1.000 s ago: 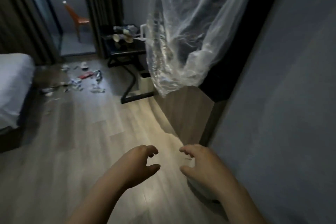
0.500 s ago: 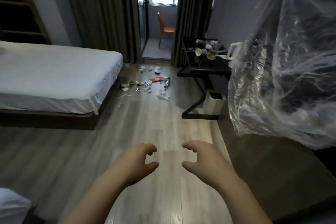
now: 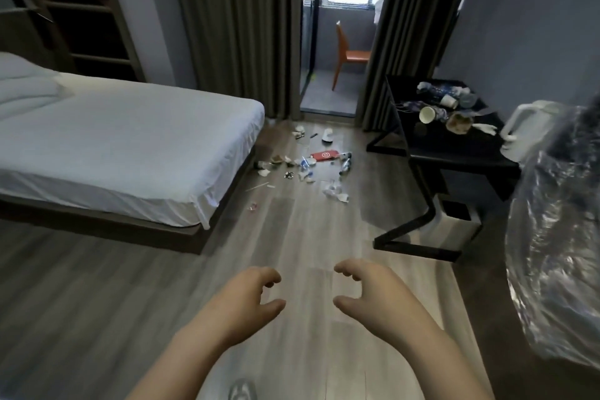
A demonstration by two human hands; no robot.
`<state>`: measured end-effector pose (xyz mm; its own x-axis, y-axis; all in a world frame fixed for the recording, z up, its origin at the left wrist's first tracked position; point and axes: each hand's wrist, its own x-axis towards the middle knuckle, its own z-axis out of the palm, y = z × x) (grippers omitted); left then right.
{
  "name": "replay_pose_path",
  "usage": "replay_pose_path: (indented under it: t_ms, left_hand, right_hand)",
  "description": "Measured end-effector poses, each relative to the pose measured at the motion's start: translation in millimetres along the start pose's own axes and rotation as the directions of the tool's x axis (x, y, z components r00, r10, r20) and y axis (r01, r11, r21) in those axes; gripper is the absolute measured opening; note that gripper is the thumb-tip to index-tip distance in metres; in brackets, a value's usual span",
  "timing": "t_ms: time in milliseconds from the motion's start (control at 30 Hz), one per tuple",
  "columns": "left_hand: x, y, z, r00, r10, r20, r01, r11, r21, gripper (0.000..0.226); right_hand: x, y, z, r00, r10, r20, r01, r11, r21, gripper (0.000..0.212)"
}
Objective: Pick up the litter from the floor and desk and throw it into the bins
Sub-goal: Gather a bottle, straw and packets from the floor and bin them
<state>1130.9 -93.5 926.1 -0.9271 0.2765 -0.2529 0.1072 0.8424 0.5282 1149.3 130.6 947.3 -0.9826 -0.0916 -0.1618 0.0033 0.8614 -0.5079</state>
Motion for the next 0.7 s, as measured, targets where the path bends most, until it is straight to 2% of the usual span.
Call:
replay_pose_path:
  t_ms: [367, 700]
  left_hand:
    - [203, -75, -119, 1.0, 0.018, 0.008, -0.018, 0.998, 0.062, 0.043]
    - [380, -80, -158, 0.995, 0.072, 0.075, -0.078, 0.994, 0.079, 0.043]
  right_hand:
    - [227, -50, -8, 0.998, 0.061, 0.017, -0.061, 0.998, 0.003, 0.049]
    - [392, -12, -28, 0.987, 0.155, 0.039, -0.157, 0.986, 0.048, 0.051]
